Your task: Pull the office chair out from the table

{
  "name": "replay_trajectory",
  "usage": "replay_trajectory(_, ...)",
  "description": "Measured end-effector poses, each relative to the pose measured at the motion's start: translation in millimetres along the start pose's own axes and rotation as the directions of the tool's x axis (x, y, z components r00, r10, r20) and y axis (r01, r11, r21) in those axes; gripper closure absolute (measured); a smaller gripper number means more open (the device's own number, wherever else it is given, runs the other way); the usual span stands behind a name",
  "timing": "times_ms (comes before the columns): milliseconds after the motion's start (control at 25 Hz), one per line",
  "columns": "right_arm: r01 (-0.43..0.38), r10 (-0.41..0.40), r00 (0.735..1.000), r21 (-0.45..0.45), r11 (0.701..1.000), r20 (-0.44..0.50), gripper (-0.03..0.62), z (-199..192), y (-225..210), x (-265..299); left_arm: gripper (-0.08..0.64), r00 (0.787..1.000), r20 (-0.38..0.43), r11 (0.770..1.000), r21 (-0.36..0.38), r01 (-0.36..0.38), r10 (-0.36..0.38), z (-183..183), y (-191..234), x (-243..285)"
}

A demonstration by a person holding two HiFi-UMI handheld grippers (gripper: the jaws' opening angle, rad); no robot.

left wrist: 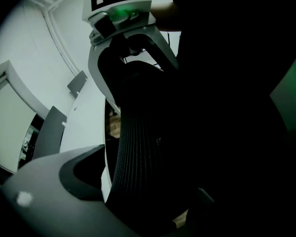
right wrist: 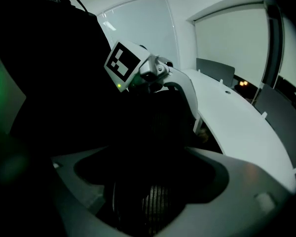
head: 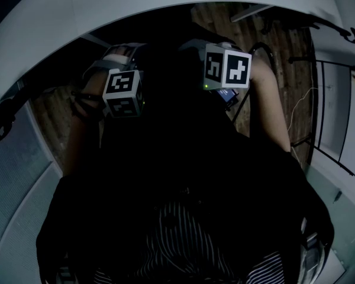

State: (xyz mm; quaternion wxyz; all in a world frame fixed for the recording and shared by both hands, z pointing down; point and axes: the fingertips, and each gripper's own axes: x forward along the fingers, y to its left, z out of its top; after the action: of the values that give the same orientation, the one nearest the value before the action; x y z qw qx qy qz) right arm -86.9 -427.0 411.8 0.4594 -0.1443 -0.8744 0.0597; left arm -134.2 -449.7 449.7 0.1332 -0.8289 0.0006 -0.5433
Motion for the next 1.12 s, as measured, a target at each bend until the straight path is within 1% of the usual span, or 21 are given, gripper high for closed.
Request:
replay_trajectory(120,-0.046,0.043,0.998,0.057,0.997,0.055,0.179,-2,-2,7,0.046,0.999,0.001,0.999,0.014,0.035,-0.035,1,-4,2)
replay_trajectory(200,-0.065,0.059,0.995,0.074,0.995,0.08,0.179,0,-3,12,0.046,0.999,0.01,0.999,0.013,0.048,-0.048,-3,-7,2)
replay_trajectory(280,-0.078,0.071,0.994,0.082,0.994,0.08,0.179,0,-2,12,0.043,0.998,0.023,0.999,0.007,0.052,-0.053,-2,-8,2)
replay_trajectory(400,-0.098,0.094,0.994,0.085,0.992,0.054,0.179,-9,3,7,0.041,0.999,0.025,0.999,0.007,0.046,-0.047,7,-8,8)
replay_trajectory(520,-0.107,0.104,0.994,0.082,0.991,0.042,0.179,-12,7,8,0.046,0.999,0.022,1.0,0.003,0.027,-0.027,11,-10,7)
replay_trajectory(680,-0.097,0.095,0.995,0.069,0.993,0.032,0.181,-16,10,13,0.048,1.0,0.015,1.0,-0.013,0.015,-0.015,10,-17,12)
replay_trajectory(840,-0.09,0.09,0.996,0.038,0.995,0.014,0.184,-24,18,17,0.053,0.998,0.015,0.998,-0.024,-0.059,0.06,16,-21,17)
replay_trajectory(920,-0.084,0.083,0.996,0.02,0.996,0.022,0.184,-27,23,19,0.057,0.996,-0.003,0.996,-0.027,-0.084,0.084,17,-27,20)
replay_trajectory(1120,-0.073,0.073,0.997,-0.011,0.997,0.005,0.186,-35,36,24,0.078,0.996,-0.076,0.998,-0.024,-0.054,0.052,18,-48,29)
